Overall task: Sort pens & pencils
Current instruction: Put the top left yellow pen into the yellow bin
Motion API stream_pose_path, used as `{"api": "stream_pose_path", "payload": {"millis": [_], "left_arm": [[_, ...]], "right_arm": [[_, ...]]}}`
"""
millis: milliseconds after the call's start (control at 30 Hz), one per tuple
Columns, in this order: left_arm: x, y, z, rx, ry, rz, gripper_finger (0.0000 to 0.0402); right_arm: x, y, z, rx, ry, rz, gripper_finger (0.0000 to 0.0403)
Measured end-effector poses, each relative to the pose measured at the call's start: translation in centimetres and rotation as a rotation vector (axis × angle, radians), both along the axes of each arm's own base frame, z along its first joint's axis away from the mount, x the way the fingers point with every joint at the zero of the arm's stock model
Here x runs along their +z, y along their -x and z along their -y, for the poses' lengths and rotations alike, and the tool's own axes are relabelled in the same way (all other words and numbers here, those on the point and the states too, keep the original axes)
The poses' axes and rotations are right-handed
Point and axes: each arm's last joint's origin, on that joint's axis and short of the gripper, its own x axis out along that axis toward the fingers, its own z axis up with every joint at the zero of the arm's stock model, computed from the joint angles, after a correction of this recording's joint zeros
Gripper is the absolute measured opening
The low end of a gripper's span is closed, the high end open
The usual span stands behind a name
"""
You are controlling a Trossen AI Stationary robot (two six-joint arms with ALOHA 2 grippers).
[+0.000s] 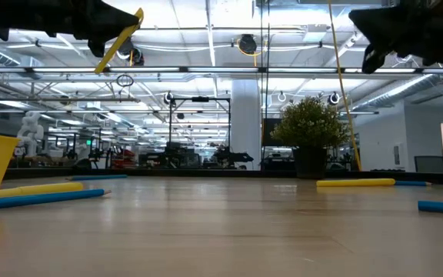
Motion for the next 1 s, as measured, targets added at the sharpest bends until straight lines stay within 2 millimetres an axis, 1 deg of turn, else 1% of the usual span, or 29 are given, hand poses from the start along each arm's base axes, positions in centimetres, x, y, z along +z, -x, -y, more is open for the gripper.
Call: {"api": "stream_pose_path", "payload": {"millis": [100, 200, 300, 333, 433, 567, 667, 833, 1000], "left_arm": [[0.0, 0.0, 0.0, -0.001, 0.005, -0.003, 0.0035], [-0.3, 0.0, 0.1, -0.009, 0.015, -0.027, 0.0035], [-0.4, 0.0, 0.3, -0.022, 0.021, -0.044, 0.0035], [-0.4, 0.0, 0.4, -0.027, 0.021, -0.043, 0.0035], [-0.4, 0.0, 0.6, -0.034, 0.019, -0.04, 0.0035], [-0.3, 0.0, 0.6, -0.034, 0.019, -0.028, 0.0035], [-0.4, -0.1, 0.6, -0.024, 0.015, -0.035, 0.0035], [-0.6, -0.4, 0.6, -0.021, 0.016, -0.053, 0.0035], [-0.9, -0.8, 0.6, -0.021, 0.024, -0.069, 0.0035]], "right_arm": [[-1.1, -1.6, -0.1, -0.001, 0.012, -0.133, 0.0], [0.1, -4.0, -0.2, -0.008, 0.032, -0.166, 0.0], [0.0, -6.1, -0.2, -0.012, 0.037, -0.222, 0.0], [0.0, -6.6, -0.3, -0.014, 0.044, -0.225, 0.0], [1.0, -7.9, -0.3, -0.022, 0.065, -0.146, 0.0], [1.0, -8.6, -0.3, -0.034, 0.113, -0.151, 0.0], [1.7, -8.7, -0.3, -0.045, 0.143, -0.107, 0.0], [1.6, -8.6, -0.4, -0.038, 0.124, -0.122, 0.0003], [0.9, -8.7, -0.3, -0.057, 0.122, -0.196, 0.0024]]}}
